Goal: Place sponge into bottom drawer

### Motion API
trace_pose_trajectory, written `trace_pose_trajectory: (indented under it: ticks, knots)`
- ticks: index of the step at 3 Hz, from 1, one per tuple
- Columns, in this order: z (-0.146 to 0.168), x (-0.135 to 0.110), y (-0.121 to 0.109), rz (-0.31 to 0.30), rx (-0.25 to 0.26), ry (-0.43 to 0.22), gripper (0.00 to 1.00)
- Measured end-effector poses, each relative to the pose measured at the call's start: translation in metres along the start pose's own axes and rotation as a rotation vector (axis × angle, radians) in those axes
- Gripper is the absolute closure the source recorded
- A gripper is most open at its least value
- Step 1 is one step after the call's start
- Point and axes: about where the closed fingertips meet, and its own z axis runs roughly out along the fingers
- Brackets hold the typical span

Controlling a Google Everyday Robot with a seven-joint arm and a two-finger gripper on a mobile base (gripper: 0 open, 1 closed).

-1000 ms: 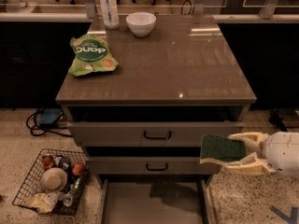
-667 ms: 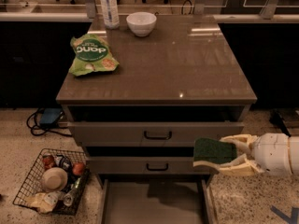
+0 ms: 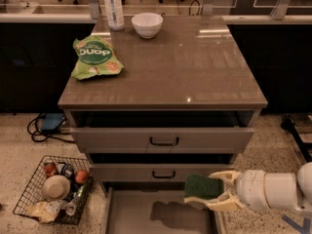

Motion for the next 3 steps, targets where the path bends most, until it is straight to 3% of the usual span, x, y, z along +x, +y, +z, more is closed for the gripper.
trace_pose_trajectory:
  ticks: [1,2,3]
  knots:
    - [0.041,0.025,0.031,-0.027,-0.021,0.023,1.0]
    - [0.078,0.045,0.056,-0.065,0.003,0.072,1.0]
    - [0.078,0.044,0.056,-0.065,0.0,0.071,1.0]
